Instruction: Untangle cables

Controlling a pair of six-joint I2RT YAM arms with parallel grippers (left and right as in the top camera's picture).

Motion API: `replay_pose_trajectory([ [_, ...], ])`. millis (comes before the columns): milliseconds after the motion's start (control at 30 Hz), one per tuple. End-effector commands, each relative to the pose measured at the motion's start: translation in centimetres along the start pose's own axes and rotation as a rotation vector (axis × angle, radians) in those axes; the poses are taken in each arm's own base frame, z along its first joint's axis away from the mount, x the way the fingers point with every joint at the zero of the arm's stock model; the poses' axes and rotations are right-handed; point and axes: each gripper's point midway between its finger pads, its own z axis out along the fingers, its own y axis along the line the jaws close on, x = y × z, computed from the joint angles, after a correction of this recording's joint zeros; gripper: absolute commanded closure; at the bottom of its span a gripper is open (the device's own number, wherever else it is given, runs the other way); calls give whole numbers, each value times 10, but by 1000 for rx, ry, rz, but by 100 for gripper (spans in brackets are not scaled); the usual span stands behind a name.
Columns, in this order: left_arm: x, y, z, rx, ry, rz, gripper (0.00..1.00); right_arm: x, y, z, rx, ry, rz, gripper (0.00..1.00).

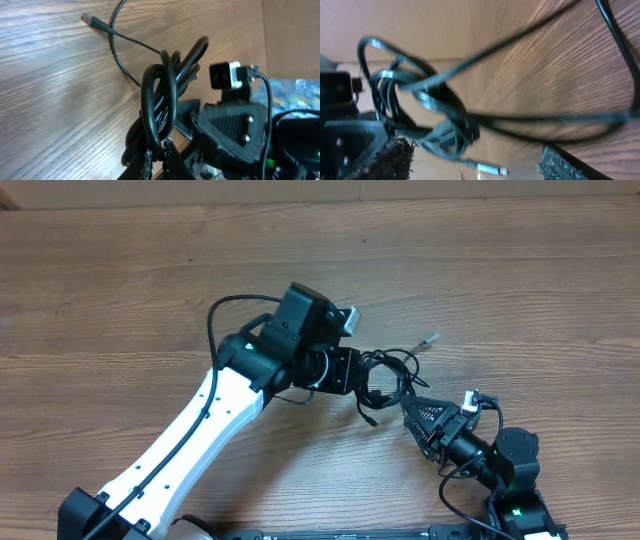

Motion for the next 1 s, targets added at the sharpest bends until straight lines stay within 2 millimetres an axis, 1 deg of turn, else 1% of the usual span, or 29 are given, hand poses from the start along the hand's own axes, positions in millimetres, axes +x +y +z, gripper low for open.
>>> replay_pose_trajectory([
  [0,1,-14,1,40,11,3,96,-11,-6,0,18,-68,15,22],
  [133,3,-17,2,44,17,-8,96,-11,-6,0,19,-68,18,25],
  [233,4,-19,3,48,19,-40,96,-10,-6,0,18,-66,18,31],
  [300,4,-25,4,65,22,-53,96,-10,-6,0,18,-66,18,33],
  [433,4,-38,8,95,15,-78,96,-10,-6,0,18,-66,18,34],
  [500,4,-46,11,112,10,-82,96,-10,-6,0,18,-66,18,37],
  [667,12,-50,13,119,41,-93,96,-13,-7,0,21,-82,16,46],
  [700,14,-50,13,118,51,-98,96,-14,-7,0,23,-89,16,49],
  [767,18,-47,13,106,67,-111,96,-17,-7,-1,25,-104,17,58],
  [800,20,-46,13,105,75,-116,96,-18,-7,-1,26,-109,17,65],
  [833,21,-48,12,117,83,-117,96,-18,-8,-1,27,-112,11,75],
  [900,22,-54,11,152,99,-148,96,-18,-8,-1,28,-112,-11,85],
  [967,18,-59,9,179,100,-227,96,-18,-8,-1,31,-110,-53,93],
])
